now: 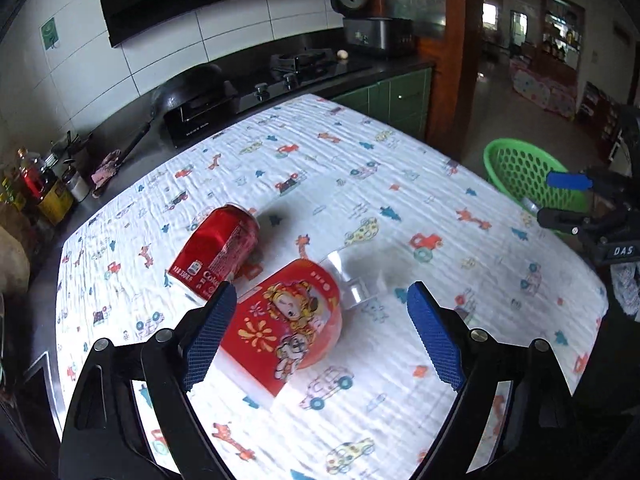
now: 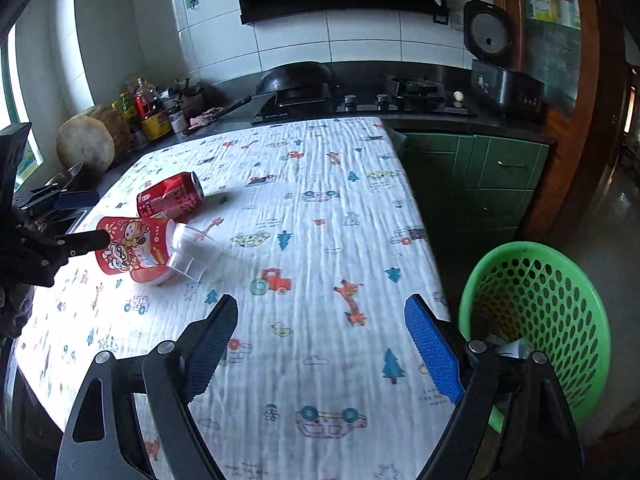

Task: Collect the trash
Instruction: 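Move both tools back over the table toward the red paper cup, then grasp the red paper cup with the left tool while the right tool approaches the clear plastic cup, then grasp the clear plastic cup with the right tool while the left tool lifts the red cup, then carry the clear cup with the right tool while the left tool carries the red cup to the basket, then open the right tool to drop the clear cup while the left tool drops the red cup into the basket, then move both tools back over the table toward the white lid and red Coke can, then grasp the white plastic lid with the right tool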

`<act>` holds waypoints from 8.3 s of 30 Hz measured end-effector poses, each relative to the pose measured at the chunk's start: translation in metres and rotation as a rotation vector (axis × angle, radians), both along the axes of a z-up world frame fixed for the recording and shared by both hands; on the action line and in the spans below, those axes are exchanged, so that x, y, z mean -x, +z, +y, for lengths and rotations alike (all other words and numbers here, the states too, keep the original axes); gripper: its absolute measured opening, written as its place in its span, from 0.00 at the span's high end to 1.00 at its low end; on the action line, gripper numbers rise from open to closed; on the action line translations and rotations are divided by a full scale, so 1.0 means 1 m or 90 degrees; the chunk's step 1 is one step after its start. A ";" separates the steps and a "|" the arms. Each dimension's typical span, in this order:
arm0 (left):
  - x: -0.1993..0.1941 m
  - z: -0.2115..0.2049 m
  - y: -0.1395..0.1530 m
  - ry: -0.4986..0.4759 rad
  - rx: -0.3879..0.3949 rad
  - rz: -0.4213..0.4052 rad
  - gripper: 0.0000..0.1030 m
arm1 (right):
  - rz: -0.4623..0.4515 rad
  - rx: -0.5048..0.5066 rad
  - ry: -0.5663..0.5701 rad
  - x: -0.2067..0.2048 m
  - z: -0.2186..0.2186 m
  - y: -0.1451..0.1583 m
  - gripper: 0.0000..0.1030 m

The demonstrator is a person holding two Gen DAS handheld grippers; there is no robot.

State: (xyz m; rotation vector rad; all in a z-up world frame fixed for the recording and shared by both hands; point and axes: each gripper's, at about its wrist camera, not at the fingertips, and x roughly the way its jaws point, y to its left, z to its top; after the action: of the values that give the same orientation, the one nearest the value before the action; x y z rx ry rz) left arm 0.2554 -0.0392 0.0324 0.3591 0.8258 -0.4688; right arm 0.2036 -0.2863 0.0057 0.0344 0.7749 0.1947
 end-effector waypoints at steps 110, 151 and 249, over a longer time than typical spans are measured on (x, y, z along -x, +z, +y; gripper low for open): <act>0.025 -0.098 0.009 -0.087 0.152 0.062 0.35 | 0.074 -0.087 -0.084 0.007 -0.111 -0.027 0.45; -0.035 -0.384 -0.068 -0.197 0.131 0.162 0.32 | 0.022 -0.043 -0.326 0.073 -0.279 -0.068 0.12; -0.008 0.146 -0.047 0.257 0.219 0.009 0.25 | 0.096 0.097 0.302 -0.111 0.222 -0.089 0.09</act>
State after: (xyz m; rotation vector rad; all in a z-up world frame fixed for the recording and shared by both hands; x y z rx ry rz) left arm 0.2630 0.1071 -0.0144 -0.1302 0.7897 -0.2279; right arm 0.3147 -0.0645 -0.0830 -0.2848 0.9387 0.5869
